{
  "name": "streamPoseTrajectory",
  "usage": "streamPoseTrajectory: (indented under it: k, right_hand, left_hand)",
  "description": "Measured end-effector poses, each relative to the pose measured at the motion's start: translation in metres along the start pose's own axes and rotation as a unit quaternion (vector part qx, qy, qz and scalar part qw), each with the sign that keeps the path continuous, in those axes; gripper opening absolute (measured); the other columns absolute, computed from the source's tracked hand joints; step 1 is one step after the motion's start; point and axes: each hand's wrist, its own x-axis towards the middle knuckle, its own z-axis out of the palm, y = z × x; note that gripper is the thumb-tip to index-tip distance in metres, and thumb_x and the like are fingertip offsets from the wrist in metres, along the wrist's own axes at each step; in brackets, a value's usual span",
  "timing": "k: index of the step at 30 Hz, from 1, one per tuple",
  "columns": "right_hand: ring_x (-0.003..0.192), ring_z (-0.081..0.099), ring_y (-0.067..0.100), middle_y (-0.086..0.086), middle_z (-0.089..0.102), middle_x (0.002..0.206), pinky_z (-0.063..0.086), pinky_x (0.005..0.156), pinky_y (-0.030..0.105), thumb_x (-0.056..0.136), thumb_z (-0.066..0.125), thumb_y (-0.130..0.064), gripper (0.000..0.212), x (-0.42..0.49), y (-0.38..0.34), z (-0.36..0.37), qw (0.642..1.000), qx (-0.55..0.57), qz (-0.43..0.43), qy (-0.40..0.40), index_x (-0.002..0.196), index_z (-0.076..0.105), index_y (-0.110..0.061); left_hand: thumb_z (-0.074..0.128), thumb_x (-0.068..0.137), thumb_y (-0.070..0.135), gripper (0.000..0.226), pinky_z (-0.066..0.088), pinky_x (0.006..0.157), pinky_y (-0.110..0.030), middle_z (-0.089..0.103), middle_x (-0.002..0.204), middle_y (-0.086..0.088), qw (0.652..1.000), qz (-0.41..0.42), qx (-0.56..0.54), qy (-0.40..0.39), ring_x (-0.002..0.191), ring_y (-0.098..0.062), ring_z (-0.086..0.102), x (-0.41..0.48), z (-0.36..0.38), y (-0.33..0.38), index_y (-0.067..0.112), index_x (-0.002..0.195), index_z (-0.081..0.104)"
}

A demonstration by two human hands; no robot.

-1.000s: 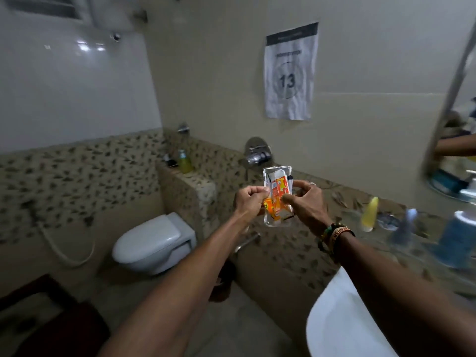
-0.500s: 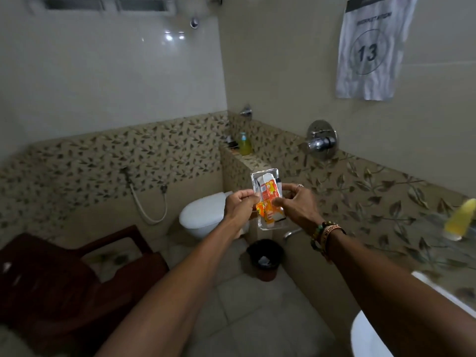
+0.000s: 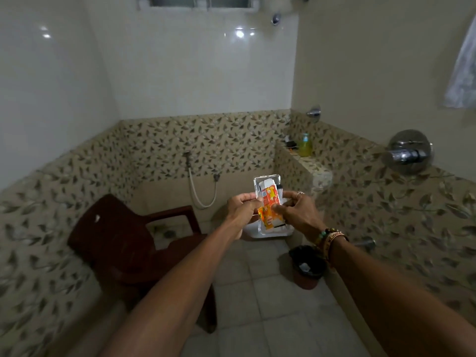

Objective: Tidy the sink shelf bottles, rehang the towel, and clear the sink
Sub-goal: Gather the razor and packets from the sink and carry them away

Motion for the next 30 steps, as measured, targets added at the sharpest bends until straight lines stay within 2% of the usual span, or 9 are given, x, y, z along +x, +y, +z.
streamPoseTrajectory:
  k: [2,4,9,11,15,23,27,28,30]
  right_hand:
    - [0.072,0.074,0.018,0.005,0.077,0.083,0.059,0.066,0.035,0.085,0.077,-0.021,0.036,-0.001,-0.007,0.022,1.000,-0.002,-0.011,-0.009,0.120,0.068,-0.016]
    - [0.070,0.072,0.019,0.007,0.076,0.083,0.057,0.063,0.034,0.089,0.073,-0.021,0.031,-0.001,-0.013,0.039,1.000,0.000,-0.009,-0.012,0.119,0.068,-0.016]
    - [0.068,0.070,0.020,0.008,0.075,0.086,0.060,0.065,0.041,0.094,0.061,-0.018,0.024,-0.002,-0.024,0.074,0.999,0.029,0.001,-0.027,0.116,0.069,-0.012]
    - [0.070,0.071,0.024,0.010,0.075,0.086,0.060,0.066,0.043,0.095,0.060,-0.018,0.024,-0.001,-0.027,0.084,0.999,0.020,-0.005,-0.037,0.116,0.069,-0.012]
    - [0.074,0.072,0.027,0.011,0.075,0.087,0.060,0.064,0.038,0.096,0.060,-0.018,0.025,0.001,-0.030,0.098,0.998,0.008,-0.023,-0.058,0.119,0.068,-0.010]
    - [0.081,0.073,0.030,0.013,0.075,0.091,0.061,0.075,0.047,0.096,0.061,-0.018,0.028,0.012,-0.042,0.104,0.995,0.023,-0.033,-0.095,0.123,0.066,-0.009]
    - [0.079,0.072,0.027,0.013,0.075,0.091,0.059,0.067,0.035,0.094,0.062,-0.016,0.028,0.018,-0.034,0.093,0.994,0.017,-0.026,-0.103,0.121,0.066,-0.009]
    - [0.078,0.072,0.025,0.012,0.075,0.090,0.058,0.065,0.033,0.093,0.063,-0.016,0.027,0.020,-0.031,0.090,0.994,0.016,-0.023,-0.106,0.119,0.067,-0.010]
    - [0.072,0.072,0.020,0.010,0.074,0.087,0.055,0.059,0.028,0.092,0.063,-0.016,0.024,0.025,-0.024,0.085,0.994,0.011,-0.015,-0.106,0.116,0.067,-0.011]
  left_hand:
    - [0.070,0.089,0.010,0.009,0.060,0.079,-0.039,0.074,0.098,-0.009,1.000,-0.002,-0.004,0.008,0.083,-0.018,0.069,-0.002,-0.022,-0.002,0.016,0.094,0.067]
    - [0.070,0.089,0.011,0.009,0.058,0.089,-0.045,0.074,0.095,-0.006,1.000,-0.005,-0.011,0.012,0.084,-0.019,0.068,-0.003,-0.040,-0.004,0.018,0.094,0.066]
    - [0.072,0.088,0.014,0.010,0.057,0.089,-0.050,0.075,0.094,-0.004,0.999,-0.007,-0.014,0.029,0.084,-0.018,0.069,-0.006,-0.076,-0.008,0.017,0.096,0.066]
    - [0.073,0.087,0.015,0.012,0.057,0.089,-0.053,0.075,0.096,-0.006,0.999,-0.009,-0.014,0.043,0.087,-0.021,0.070,-0.008,-0.086,-0.010,0.016,0.098,0.067]
    - [0.074,0.086,0.019,0.017,0.056,0.090,-0.054,0.075,0.101,-0.003,0.997,-0.005,0.007,0.072,0.099,-0.023,0.070,-0.011,-0.102,-0.009,0.019,0.101,0.067]
    - [0.075,0.086,0.022,0.023,0.054,0.094,-0.054,0.073,0.106,-0.003,0.995,-0.010,0.001,0.102,0.101,-0.022,0.069,-0.009,-0.108,-0.002,0.017,0.106,0.066]
    - [0.074,0.087,0.021,0.025,0.056,0.091,-0.051,0.073,0.105,-0.003,0.995,-0.008,0.000,0.104,0.096,-0.023,0.071,-0.004,-0.096,-0.009,0.015,0.110,0.066]
    - [0.073,0.088,0.021,0.026,0.057,0.087,-0.047,0.073,0.106,-0.003,0.994,-0.009,0.001,0.106,0.095,-0.021,0.071,-0.003,-0.092,-0.011,0.014,0.111,0.065]
    - [0.073,0.088,0.020,0.025,0.058,0.067,-0.031,0.073,0.103,-0.001,0.994,-0.011,0.003,0.107,0.087,-0.013,0.070,0.000,-0.085,-0.014,0.014,0.111,0.065]
